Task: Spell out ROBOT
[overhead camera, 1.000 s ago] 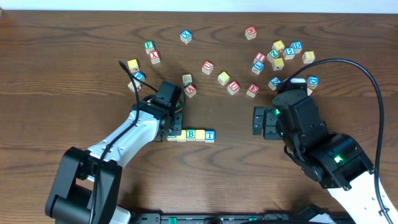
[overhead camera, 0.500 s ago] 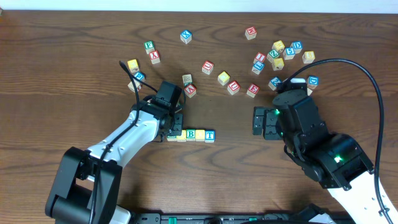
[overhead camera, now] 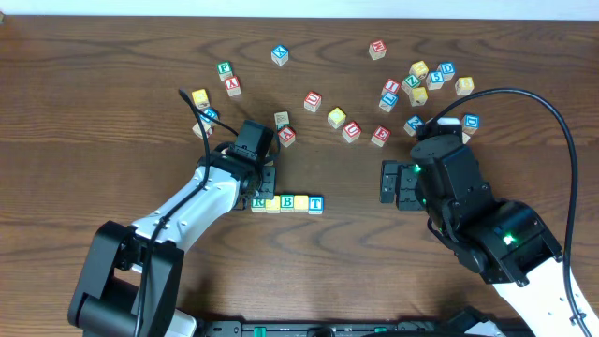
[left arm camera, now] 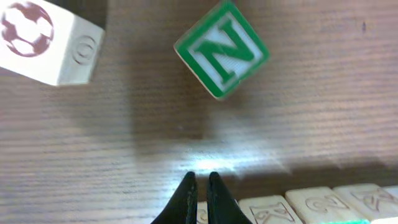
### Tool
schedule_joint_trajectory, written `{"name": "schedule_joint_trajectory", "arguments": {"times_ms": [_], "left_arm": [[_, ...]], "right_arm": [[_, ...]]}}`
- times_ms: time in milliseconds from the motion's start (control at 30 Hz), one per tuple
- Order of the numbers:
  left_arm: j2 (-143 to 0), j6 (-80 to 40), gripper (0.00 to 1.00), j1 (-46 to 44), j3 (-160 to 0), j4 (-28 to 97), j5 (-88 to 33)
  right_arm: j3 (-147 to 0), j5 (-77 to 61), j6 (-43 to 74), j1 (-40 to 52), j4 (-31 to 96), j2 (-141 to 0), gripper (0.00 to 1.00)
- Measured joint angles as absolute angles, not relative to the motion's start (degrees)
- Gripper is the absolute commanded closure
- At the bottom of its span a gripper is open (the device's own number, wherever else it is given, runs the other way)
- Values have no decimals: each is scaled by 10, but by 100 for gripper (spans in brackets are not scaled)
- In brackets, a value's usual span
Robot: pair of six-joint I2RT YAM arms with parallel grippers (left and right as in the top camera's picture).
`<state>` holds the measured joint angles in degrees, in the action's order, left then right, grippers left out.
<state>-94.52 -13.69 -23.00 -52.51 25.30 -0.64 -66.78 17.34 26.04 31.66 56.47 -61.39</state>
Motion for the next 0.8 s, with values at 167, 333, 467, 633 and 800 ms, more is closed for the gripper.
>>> {"name": "schedule_joint_trajectory", "arguments": {"times_ms": [167,333,467,633,800], "left_arm": [[-945,-137,93,-224,-525,250,8],[-945,-134,93,-221,-525,249,2],[-945,-119,93,-222,-525,242,-14],[-945,-104,93,-223,-526,238,-18],[-945,-90,92,-229,-532,228,-23]], "right_arm": [[-668,174,260,317,565,-614,1],[-668,174,260,317,565,-614,1],[-668,174,260,317,565,-614,1],[-668,174,260,317,565,-614,1],[-668,174,260,317,565,-614,1]]}}
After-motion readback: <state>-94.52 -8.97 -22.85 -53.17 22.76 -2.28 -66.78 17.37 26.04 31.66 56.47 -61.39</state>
